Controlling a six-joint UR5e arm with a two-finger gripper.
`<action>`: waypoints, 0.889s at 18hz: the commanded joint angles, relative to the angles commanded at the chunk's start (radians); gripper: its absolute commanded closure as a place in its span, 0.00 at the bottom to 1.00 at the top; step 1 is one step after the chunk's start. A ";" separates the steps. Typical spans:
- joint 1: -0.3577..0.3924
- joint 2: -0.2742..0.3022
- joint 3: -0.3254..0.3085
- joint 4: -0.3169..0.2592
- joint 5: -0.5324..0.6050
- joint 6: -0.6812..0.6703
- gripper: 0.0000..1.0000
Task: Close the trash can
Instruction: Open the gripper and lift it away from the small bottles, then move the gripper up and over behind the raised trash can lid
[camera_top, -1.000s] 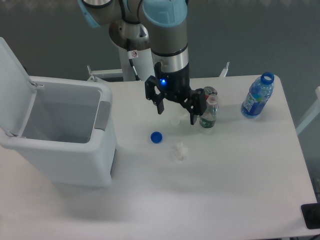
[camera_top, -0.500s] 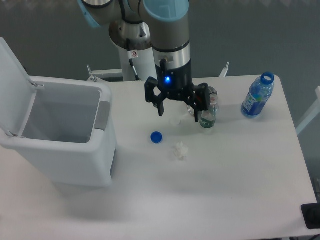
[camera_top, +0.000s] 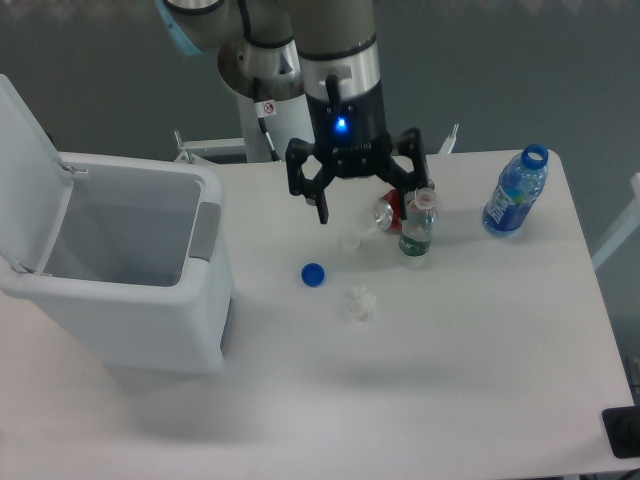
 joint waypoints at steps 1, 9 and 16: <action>-0.002 0.005 0.002 0.002 -0.002 -0.017 0.00; -0.083 0.018 0.032 0.002 -0.017 -0.108 0.07; -0.146 0.064 0.031 0.002 -0.130 -0.232 0.39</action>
